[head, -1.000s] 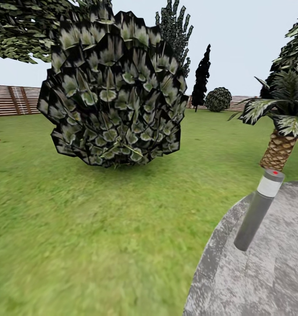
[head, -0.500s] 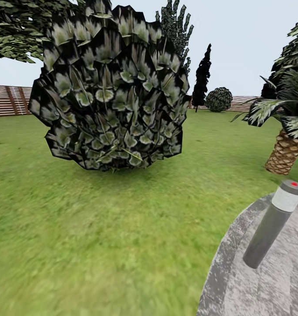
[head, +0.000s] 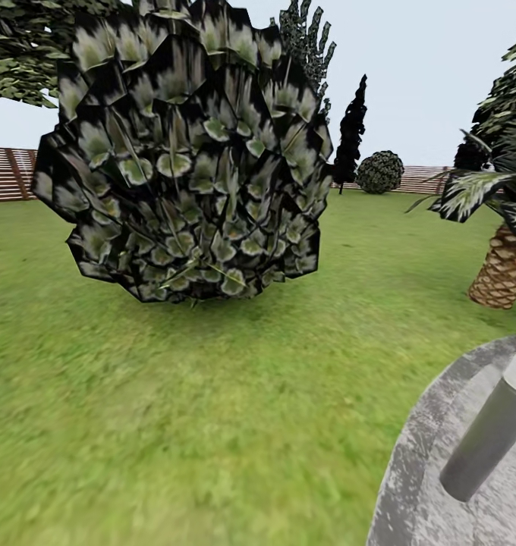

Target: Pick up the pesticide atomizer in the garden and spray insectifuge to fully cover both potted plants in the garden.

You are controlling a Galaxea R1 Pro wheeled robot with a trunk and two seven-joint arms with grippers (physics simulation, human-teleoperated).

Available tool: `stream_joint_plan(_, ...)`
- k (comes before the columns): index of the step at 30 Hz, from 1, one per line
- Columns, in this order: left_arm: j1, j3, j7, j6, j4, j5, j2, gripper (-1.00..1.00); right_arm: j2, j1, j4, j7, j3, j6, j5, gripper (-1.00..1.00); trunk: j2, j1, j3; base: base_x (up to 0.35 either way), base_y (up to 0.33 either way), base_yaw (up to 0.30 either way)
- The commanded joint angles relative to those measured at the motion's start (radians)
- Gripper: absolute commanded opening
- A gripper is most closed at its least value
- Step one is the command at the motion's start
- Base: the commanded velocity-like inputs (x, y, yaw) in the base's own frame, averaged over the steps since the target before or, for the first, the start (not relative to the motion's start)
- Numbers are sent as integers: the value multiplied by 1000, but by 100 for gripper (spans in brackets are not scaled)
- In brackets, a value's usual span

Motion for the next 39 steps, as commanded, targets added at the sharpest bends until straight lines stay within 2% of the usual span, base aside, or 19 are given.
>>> stream_joint_plan(1, -1, 1, -1, -3, 1, 1, 0, 100, 0, -1, 1, 0, -1, -3, 0, 100, 0, 0, -1, 338, 0, 0)
stream_joint_plan(39, -1, 1, -1, -3, 1, 1, 0, 100, 0, -1, 2, 0, 1, -3, 3, 100, 0, 0, -1, 338, 0, -8)
